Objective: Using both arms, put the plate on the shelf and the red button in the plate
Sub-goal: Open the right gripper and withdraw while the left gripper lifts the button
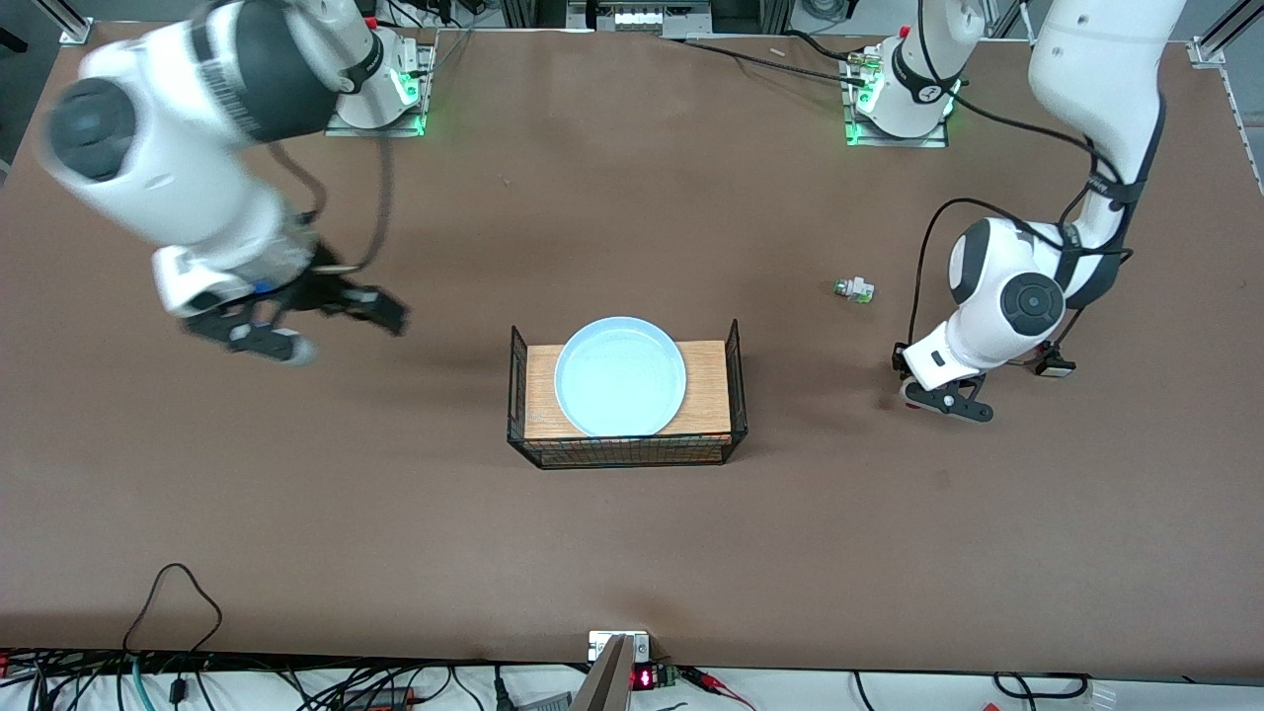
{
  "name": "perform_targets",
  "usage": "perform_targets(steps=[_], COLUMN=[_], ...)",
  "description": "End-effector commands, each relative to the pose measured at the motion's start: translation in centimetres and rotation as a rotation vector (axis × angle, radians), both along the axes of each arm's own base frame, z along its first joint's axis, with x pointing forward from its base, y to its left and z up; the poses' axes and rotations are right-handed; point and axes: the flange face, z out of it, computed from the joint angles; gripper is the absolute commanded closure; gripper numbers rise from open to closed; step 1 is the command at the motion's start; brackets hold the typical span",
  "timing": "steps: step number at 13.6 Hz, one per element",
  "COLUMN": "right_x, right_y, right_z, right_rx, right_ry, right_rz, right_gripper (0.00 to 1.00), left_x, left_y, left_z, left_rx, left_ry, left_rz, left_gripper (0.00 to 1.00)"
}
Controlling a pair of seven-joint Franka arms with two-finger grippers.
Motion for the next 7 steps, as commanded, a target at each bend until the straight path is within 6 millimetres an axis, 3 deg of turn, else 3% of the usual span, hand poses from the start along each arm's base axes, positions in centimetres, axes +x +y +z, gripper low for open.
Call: perform_targets(steps=[1,4,5,7], right_x=[0.2,-0.1,-0.3,-1.1], right_y=[-7.5,-14.2,-16.1,-17.8], right_z=[0.9,2.0,2.5,3.7], right_rx=[-0.036,-0.047,-0.057,-0.062], right_ry=[0.028,0.036,0.028,0.03], right_rz=[0.136,0.228,0.235,0.245], right_gripper=[0.0,0.0,0.0,0.0], left_x=[2.1,2.8,3.0,3.6], left_y=[-5.2,-13.5,-15.3,-17.4], left_z=[8.1,16.4,18.6,21.8], left_rx=[-0.007,-0.087,-0.129,-0.252], left_ry=[0.055,0.067,0.056,0.054], left_rz=[-0.015,0.102,0.146,0.241], left_gripper=[0.94,0.94,0.94,0.93])
